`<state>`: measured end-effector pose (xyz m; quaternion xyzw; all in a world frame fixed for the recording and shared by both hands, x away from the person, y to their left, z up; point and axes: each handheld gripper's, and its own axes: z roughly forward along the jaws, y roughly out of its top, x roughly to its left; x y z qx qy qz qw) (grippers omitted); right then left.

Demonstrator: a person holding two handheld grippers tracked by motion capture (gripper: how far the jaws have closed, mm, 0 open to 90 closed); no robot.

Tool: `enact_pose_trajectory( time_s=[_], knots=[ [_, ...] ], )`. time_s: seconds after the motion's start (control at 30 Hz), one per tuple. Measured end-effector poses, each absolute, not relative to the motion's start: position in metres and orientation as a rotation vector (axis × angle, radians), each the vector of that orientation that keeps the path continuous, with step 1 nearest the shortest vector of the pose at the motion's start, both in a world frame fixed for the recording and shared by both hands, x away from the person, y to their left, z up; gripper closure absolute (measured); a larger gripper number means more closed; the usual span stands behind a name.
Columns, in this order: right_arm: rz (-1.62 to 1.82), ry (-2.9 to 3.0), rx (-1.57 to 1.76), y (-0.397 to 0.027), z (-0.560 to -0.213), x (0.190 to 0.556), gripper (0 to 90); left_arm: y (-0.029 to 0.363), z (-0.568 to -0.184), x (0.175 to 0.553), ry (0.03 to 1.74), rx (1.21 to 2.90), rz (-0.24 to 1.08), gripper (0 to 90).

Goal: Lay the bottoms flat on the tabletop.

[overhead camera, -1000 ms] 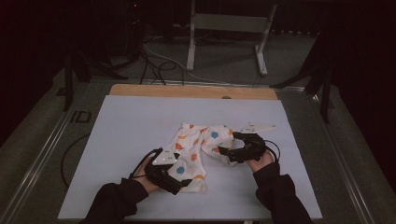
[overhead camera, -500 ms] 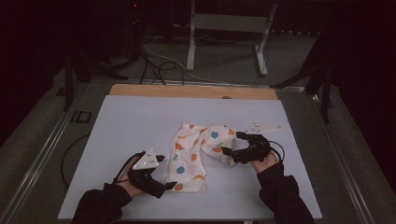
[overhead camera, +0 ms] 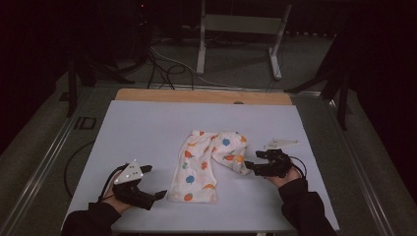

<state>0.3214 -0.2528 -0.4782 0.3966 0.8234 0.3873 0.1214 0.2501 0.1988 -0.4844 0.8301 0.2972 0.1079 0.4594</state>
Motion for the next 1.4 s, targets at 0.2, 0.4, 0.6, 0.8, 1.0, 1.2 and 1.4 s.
enact_pose_trajectory(
  time_s=[0.2, 0.4, 0.6, 0.8, 1.0, 1.2, 1.4],
  knots=[
    [1.084, 2.450, 1.225, -0.248, -0.500, 0.326, 54.8, 0.198, -0.488, 0.251, 0.733, 2.038, 0.288, 1.3],
    [0.943, 2.502, 1.185, -0.236, -0.512, 0.324, 67.4, 0.197, -0.490, 0.251, 0.732, 2.029, 0.290, 1.3],
    [0.943, 2.520, 1.167, -0.231, -0.511, 0.322, 85.7, 0.196, -0.492, 0.251, 0.727, 2.026, 0.285, 1.3],
    [0.995, 2.467, 1.143, -0.236, -0.486, 0.314, 87.7, 0.196, -0.492, 0.251, 0.734, 2.017, 0.286, 1.3],
    [1.081, 2.410, 1.156, -0.244, -0.466, 0.301, 87.6, 0.196, -0.492, 0.251, 0.735, 2.015, 0.285, 1.4],
    [1.158, 2.421, 1.146, -0.241, -0.455, 0.284, 87.3, 0.196, -0.491, 0.251, 0.734, 2.008, 0.289, 1.4],
    [1.282, 2.408, 1.142, -0.241, -0.441, 0.276, 87.3, 0.197, -0.490, 0.251, 0.736, 2.005, 0.289, 1.4]
  ],
)
